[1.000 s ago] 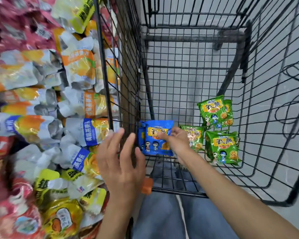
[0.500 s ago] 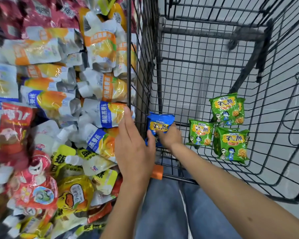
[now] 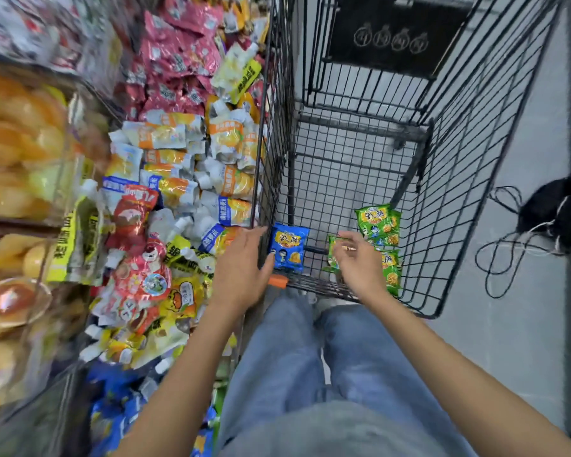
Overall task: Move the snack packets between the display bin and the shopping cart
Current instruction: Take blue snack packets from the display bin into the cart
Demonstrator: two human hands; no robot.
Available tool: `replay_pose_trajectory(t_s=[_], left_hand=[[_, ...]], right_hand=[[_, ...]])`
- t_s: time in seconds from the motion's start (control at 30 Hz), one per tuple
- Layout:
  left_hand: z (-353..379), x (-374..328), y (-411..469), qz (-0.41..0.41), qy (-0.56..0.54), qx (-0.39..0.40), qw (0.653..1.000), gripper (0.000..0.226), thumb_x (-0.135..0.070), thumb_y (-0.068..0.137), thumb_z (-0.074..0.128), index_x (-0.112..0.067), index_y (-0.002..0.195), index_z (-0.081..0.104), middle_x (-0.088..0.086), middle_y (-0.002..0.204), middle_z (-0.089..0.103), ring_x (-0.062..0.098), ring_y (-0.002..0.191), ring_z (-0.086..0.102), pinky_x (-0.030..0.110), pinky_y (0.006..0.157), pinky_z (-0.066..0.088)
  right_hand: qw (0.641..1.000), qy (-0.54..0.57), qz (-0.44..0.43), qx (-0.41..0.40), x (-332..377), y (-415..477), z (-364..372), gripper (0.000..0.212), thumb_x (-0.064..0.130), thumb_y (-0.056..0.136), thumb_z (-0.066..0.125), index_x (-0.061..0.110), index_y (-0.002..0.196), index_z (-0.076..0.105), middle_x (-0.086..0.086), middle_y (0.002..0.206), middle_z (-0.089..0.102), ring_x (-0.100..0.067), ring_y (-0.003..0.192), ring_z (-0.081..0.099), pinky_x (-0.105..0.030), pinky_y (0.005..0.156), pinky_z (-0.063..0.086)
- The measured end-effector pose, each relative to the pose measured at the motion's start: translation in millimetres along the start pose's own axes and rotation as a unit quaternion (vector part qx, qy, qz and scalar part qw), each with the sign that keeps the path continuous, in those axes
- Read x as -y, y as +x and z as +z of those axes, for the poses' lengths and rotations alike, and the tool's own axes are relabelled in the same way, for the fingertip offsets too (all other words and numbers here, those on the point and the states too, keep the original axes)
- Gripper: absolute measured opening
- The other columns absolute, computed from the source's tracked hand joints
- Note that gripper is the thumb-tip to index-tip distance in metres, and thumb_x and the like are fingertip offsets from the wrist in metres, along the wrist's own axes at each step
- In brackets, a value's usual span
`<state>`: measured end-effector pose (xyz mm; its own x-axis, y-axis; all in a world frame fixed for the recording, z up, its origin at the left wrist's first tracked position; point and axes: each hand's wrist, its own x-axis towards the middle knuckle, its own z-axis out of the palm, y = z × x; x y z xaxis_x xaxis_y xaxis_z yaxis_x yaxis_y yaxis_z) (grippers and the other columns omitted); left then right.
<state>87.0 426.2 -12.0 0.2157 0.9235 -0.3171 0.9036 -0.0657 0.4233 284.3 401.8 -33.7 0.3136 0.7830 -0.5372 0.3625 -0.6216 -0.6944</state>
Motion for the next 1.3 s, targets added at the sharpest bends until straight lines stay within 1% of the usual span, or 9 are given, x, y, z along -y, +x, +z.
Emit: replay_pose_trajectory(t_s=[0.17, 0.33, 0.47, 0.6, 0.73, 0.8, 0.9, 1.1, 1.3], left_hand=[[8, -4, -67, -0.102, -0.072, 0.025, 0.992, 0.045, -0.033, 0.092, 0.055, -0.015, 0.134, 0.049, 0.011, 0.13, 0.058, 0.03, 0.117, 0.055, 0.037, 0.09, 0.042], [49, -18, -159, -0.273, -0.206, -0.051, 0.938, 0.04, -0.025, 0.092, 0.059, -0.009, 0.128, 0.055, 0.014, 0.123, 0.063, 0.027, 0.111, 0.059, 0.022, 0.083, 0.036], [84, -40, -248, -0.406, -0.381, -0.119, 0.822, 0.032, -0.018, 0.093, 0.058, -0.009, 0.123, 0.056, 0.011, 0.114, 0.063, 0.021, 0.099, 0.06, 0.015, 0.077, 0.037], [115, -59, -324, -0.497, -0.429, -0.191, 0.729, 0.031, -0.012, 0.093, 0.056, -0.002, 0.123, 0.056, 0.016, 0.117, 0.063, 0.016, 0.096, 0.056, 0.013, 0.075, 0.035], [139, -72, -383, -0.553, -0.484, -0.272, 0.621, 0.029, -0.006, 0.094, 0.053, 0.003, 0.121, 0.056, 0.013, 0.115, 0.059, 0.018, 0.1, 0.055, 0.012, 0.081, 0.039], [149, -74, -406, -0.571, -0.501, -0.304, 0.575, 0.027, -0.006, 0.095, 0.051, 0.0, 0.12, 0.056, 0.01, 0.11, 0.059, 0.016, 0.097, 0.053, 0.019, 0.091, 0.039], [160, -63, -430, -0.589, -0.519, -0.341, 0.517, 0.026, -0.004, 0.095, 0.05, 0.0, 0.119, 0.056, 0.021, 0.115, 0.061, 0.032, 0.107, 0.058, 0.029, 0.092, 0.039], [156, -7, -461, -0.589, -0.544, -0.351, 0.484, 0.021, -0.002, 0.093, 0.053, -0.002, 0.112, 0.058, 0.025, 0.111, 0.064, 0.037, 0.106, 0.06, 0.037, 0.096, 0.042], [147, 58, -468, -0.562, -0.532, -0.314, 0.55, 0.021, -0.015, 0.092, 0.056, -0.014, 0.113, 0.06, 0.001, 0.1, 0.064, 0.017, 0.094, 0.058, 0.022, 0.079, 0.038]], right_hand=[[0.983, -0.073, -0.134, 0.104, -23, -61, -34, 0.041, 0.019, 0.088, 0.06, 0.014, 0.128, 0.053, 0.002, 0.123, 0.06, -0.015, 0.107, 0.059, -0.035, 0.095, 0.049], [0.938, -0.178, -0.201, 0.217, -59, -88, -62, 0.042, 0.019, 0.088, 0.061, 0.011, 0.129, 0.052, -0.002, 0.125, 0.059, -0.015, 0.103, 0.059, -0.042, 0.093, 0.049], [0.896, -0.241, -0.219, 0.301, -83, -112, -68, 0.04, 0.015, 0.088, 0.062, 0.009, 0.126, 0.053, -0.008, 0.12, 0.062, -0.021, 0.096, 0.063, -0.039, 0.086, 0.052], [0.819, -0.316, -0.278, 0.389, -79, -139, -43, 0.039, 0.014, 0.088, 0.061, 0.008, 0.125, 0.053, -0.01, 0.119, 0.063, -0.028, 0.101, 0.064, -0.034, 0.092, 0.048], [0.741, -0.367, -0.323, 0.461, -63, -174, 1, 0.039, 0.02, 0.09, 0.059, 0.011, 0.127, 0.052, -0.008, 0.12, 0.062, -0.028, 0.098, 0.064, -0.042, 0.093, 0.046], [0.714, -0.384, -0.338, 0.479, -57, -192, 25, 0.038, 0.022, 0.09, 0.057, 0.012, 0.127, 0.052, -0.006, 0.119, 0.062, -0.027, 0.098, 0.063, -0.044, 0.094, 0.045], [0.692, -0.391, -0.348, 0.497, -52, -220, 64, 0.036, 0.021, 0.09, 0.058, 0.011, 0.125, 0.054, -0.006, 0.118, 0.063, -0.025, 0.097, 0.064, -0.043, 0.097, 0.044], [0.695, -0.404, -0.324, 0.498, -62, -269, 156, 0.033, 0.017, 0.09, 0.059, 0.006, 0.121, 0.056, -0.011, 0.114, 0.065, -0.024, 0.101, 0.062, -0.027, 0.089, 0.042], [0.72, -0.484, -0.277, 0.412, -85, -277, 249, 0.038, 0.02, 0.091, 0.055, -0.001, 0.123, 0.049, -0.019, 0.122, 0.059, -0.034, 0.115, 0.054, -0.034, 0.089, 0.038]])
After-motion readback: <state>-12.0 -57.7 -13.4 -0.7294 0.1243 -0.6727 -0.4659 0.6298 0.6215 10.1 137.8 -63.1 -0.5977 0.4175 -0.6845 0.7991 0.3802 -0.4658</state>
